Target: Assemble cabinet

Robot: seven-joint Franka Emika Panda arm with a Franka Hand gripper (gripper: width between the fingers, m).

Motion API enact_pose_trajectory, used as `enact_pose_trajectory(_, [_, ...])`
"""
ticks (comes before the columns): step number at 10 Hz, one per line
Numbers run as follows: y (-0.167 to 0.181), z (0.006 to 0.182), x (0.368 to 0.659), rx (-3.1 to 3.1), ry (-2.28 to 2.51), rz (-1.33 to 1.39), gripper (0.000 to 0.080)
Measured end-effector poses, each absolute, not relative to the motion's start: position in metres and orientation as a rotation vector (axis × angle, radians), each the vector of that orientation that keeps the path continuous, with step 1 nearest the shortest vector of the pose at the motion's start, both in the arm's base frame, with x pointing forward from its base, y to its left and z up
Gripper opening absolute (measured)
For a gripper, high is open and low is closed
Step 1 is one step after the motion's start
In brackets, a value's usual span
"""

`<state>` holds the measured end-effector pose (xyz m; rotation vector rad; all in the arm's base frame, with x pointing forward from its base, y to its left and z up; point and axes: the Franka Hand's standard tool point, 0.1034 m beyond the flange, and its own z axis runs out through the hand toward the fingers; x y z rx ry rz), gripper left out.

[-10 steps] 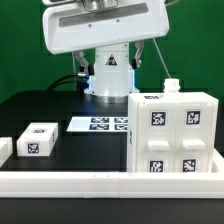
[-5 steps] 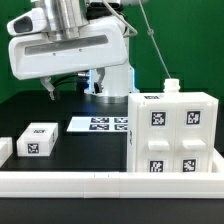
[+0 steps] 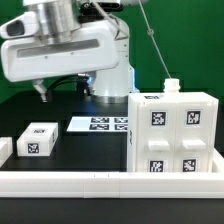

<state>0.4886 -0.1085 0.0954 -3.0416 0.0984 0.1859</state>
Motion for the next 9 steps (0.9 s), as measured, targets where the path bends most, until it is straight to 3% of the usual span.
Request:
enact_pose_trajectory(6, [-0.114, 0.091, 0.490, -3.064, 0.073, 0.146, 0.0649])
enact_pose_trajectory(8, [-0.142, 0.074, 0.492, -3.102, -0.037, 0.083, 0.0649])
enact_pose_trajectory(9, [-0.145, 0.074, 0.494, -3.110, -0.083, 0.065, 0.0649])
